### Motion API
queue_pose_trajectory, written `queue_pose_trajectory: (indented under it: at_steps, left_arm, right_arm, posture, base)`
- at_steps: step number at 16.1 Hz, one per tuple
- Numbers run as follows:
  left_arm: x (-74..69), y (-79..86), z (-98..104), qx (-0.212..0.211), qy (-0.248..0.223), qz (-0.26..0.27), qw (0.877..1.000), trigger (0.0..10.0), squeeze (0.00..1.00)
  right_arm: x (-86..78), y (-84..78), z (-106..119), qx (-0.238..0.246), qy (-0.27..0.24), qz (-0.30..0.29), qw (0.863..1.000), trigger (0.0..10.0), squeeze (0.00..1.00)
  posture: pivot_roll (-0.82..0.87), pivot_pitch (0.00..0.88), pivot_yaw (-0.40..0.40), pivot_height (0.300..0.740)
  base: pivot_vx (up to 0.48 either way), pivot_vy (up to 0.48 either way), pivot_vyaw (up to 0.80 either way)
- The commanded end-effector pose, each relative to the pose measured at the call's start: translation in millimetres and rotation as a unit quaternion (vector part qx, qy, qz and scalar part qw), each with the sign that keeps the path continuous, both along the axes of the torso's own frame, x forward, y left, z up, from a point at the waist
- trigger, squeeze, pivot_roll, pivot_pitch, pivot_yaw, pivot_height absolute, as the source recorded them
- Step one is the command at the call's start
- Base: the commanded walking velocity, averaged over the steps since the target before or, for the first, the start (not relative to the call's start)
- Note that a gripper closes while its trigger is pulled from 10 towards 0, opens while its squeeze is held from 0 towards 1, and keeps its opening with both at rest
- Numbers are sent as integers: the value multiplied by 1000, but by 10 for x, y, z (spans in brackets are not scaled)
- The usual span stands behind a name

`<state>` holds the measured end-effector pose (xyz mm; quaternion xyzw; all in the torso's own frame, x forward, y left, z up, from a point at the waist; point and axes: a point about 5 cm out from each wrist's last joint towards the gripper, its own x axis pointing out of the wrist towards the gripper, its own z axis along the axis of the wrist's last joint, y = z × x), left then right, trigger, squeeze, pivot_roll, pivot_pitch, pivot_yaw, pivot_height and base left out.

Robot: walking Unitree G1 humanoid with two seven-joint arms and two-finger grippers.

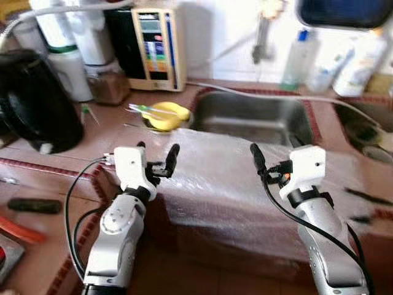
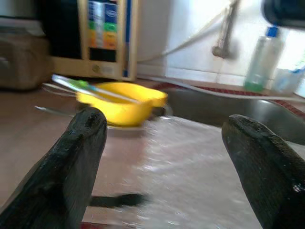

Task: Kitchen organization

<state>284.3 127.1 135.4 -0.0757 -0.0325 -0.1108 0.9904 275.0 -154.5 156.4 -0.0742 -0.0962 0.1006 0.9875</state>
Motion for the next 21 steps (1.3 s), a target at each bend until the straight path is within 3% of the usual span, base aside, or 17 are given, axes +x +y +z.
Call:
queue_pose_trajectory:
  at_steps: [1, 9, 15, 21]
  left_arm:
    - [-6, 108, 8, 9, 0, 13, 1000, 10000, 0]
    - [-7, 112, -15, 14, 5, 15, 1000, 10000, 0]
    - [-12, 92, -65, 2, 19, 14, 1000, 10000, 0]
    - [-14, 84, -82, 4, 23, 11, 1000, 10000, 0]
  right_arm:
    - [2, 77, 51, 3, -8, 16, 1000, 10000, 0]
    - [3, 77, 68, 10, -9, 16, 1000, 10000, 0]
    - [0, 64, 75, 0, -10, 14, 1000, 10000, 0]
    - [6, 57, 65, -4, -8, 11, 1000, 10000, 0]
  posture:
    - [-74, 0, 44, 740]
    - [-78, 0, 40, 740]
    - [-86, 0, 39, 740]
    - [-85, 0, 40, 740]
  base:
    - [281, 0, 0]
    - [277, 0, 0]
    - [0, 0, 0]
    - [0, -276, 0]
